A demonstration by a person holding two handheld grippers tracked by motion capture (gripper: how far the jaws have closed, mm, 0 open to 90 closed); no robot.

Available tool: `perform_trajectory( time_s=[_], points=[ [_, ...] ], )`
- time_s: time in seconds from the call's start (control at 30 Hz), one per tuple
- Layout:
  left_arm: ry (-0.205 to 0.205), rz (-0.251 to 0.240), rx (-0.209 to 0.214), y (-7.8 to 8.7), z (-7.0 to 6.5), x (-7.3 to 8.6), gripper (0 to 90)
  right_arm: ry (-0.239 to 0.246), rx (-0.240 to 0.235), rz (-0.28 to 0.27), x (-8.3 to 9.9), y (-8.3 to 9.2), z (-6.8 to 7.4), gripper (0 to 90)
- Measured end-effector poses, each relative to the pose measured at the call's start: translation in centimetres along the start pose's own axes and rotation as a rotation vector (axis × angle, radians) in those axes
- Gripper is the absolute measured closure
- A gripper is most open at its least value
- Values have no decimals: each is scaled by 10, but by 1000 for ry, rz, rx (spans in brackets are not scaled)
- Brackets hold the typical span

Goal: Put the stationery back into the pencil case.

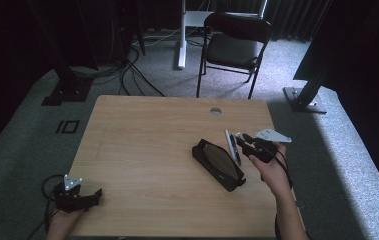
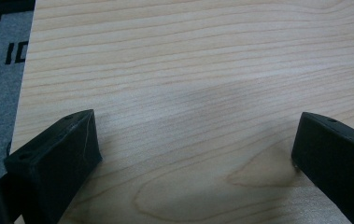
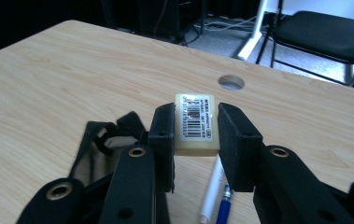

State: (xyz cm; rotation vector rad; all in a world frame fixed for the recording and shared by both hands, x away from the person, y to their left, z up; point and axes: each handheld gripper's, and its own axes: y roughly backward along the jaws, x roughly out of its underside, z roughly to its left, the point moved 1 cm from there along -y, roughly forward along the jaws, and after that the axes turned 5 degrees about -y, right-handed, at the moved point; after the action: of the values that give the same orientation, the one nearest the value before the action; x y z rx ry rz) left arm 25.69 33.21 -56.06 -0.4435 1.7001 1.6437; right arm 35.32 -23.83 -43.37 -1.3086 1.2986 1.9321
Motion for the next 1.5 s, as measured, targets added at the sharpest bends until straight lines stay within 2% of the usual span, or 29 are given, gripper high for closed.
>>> perform_trajectory(
  time_s=[0.13,0.4,0.57,0.8,0.97,1.27,1.5],
  points=[
    [0,0,0,0,0,0,12,27,-34,2,-2,3,8,682],
    [1,-1,0,0,0,0,12,44,-106,9,-5,7,21,682],
    [1,0,0,0,0,0,12,55,-147,39,-3,5,25,682],
    [0,0,0,0,0,0,12,72,-182,68,1,-1,27,682],
    [0,0,0,0,0,0,12,89,-182,97,4,-7,29,682],
    [0,0,0,0,0,0,12,84,-197,170,15,-22,30,682],
    [0,0,0,0,0,0,12,85,-179,219,26,-36,26,682]
  ],
)
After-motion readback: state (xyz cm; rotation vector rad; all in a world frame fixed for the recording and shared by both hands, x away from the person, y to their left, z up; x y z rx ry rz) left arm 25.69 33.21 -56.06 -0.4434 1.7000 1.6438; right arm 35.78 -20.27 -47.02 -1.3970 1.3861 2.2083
